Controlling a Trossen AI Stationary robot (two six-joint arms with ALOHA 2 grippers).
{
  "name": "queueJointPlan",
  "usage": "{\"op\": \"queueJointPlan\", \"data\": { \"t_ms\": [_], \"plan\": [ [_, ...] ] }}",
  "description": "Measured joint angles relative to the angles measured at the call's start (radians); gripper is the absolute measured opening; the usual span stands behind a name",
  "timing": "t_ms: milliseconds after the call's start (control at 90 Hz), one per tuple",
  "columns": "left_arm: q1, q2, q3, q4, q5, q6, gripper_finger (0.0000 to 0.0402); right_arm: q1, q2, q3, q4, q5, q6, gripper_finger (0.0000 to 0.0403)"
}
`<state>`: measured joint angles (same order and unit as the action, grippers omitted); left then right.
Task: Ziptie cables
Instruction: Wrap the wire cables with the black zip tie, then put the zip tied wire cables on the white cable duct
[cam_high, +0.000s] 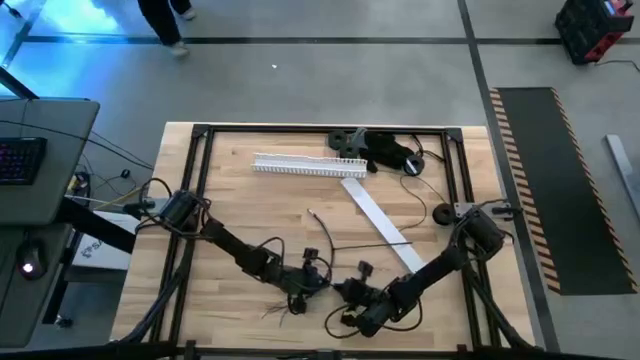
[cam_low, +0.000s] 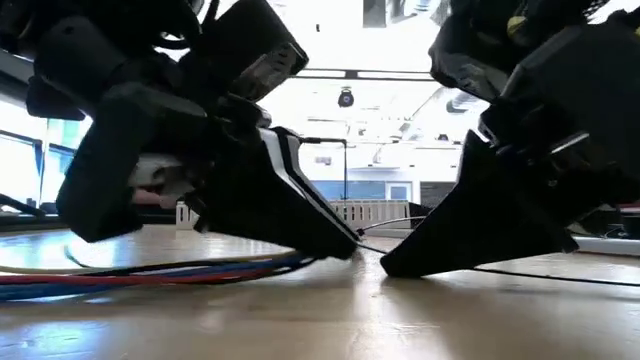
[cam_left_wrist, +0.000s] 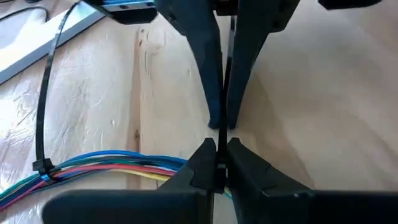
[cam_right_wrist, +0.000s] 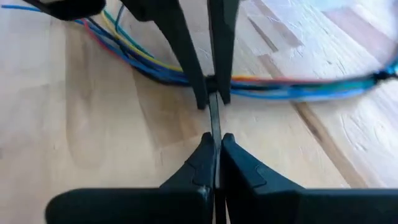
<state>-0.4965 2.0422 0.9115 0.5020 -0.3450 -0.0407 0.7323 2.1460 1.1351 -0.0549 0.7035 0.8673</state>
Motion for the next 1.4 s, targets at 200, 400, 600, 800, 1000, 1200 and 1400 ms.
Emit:
{"op": "queueJointPlan", "data": {
  "t_ms": [200, 400, 600, 800, 1000, 1200, 1400],
  "plan": [
    [-0.001, -0.003, -0.013, 0.003, 0.007, -0.01, 0.0013, 0.021, 0.0, -0.002, -0.014, 0.009, 0.051, 0.0],
    [-0.002, -0.005, -0.014, 0.015, 0.003, -0.007, 0.0013, 0.023, 0.0, -0.002, -0.018, 0.003, 0.062, 0.0],
    [-0.002, -0.013, -0.016, 0.007, 0.004, -0.058, 0.0049, 0.027, -0.011, 0.003, -0.011, 0.024, 0.045, 0.0007],
    [-0.005, -0.077, -0.018, -0.039, 0.0, -0.09, 0.0106, 0.036, -0.09, 0.01, -0.058, -0.075, -0.073, 0.007],
    [-0.013, -0.222, -0.016, -0.175, -0.065, -0.264, 0.0121, 0.045, -0.184, 0.013, -0.089, -0.104, -0.237, 0.0127],
    [-0.058, -0.324, -0.014, -0.388, -0.266, -0.544, 0.0108, 0.067, -0.26, 0.015, -0.22, -0.025, -0.259, 0.0139],
    [0.144, -0.497, -0.014, -0.732, -0.261, -0.624, 0.0096, 0.095, -0.274, 0.006, -0.411, 0.019, -0.15, 0.014]
  ]
}}
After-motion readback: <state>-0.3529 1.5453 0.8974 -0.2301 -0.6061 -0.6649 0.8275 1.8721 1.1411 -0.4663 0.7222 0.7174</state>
